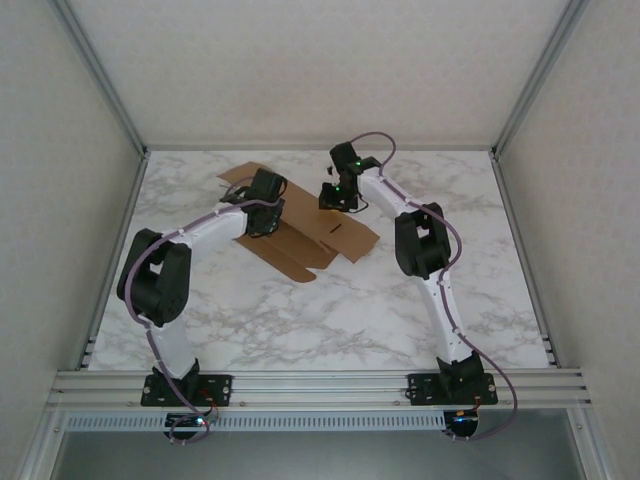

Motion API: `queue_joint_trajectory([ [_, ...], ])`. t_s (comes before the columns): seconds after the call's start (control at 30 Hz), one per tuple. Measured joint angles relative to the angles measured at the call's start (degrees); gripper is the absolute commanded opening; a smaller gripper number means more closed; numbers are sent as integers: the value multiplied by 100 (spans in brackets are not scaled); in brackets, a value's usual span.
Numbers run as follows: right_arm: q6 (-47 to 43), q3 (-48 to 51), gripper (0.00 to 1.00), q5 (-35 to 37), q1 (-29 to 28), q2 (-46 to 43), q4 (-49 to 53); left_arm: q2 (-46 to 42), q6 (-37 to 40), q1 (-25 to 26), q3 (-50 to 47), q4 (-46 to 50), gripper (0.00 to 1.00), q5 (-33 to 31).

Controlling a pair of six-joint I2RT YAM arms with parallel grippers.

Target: Fold the paper box

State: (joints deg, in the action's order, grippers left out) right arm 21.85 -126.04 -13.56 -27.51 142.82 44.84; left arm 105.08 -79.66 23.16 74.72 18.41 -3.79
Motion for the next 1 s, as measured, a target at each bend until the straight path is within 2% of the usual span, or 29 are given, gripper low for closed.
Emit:
queue_joint_trajectory([
  [0.17, 107, 302, 42, -76, 15, -494, 153, -133, -155, -61, 42, -267, 0, 61],
  [0.3, 306, 824, 43, -201, 42, -1322, 319, -352, -494, -76, 107, -490, 0, -28],
  [0.43, 483, 1091, 43, -710, 208, -1910, 297, -557, -787, -39, 129, -518, 0, -175],
  [0.8, 968, 1620, 44, -1744, 476, -2092, 81, -625, -767, 68, 728, -341, 0, -890],
  [1.0, 1322, 1471, 44, -2210, 789, -2094, -74, -177, -586, -28, 732, -1062, 0, -988],
])
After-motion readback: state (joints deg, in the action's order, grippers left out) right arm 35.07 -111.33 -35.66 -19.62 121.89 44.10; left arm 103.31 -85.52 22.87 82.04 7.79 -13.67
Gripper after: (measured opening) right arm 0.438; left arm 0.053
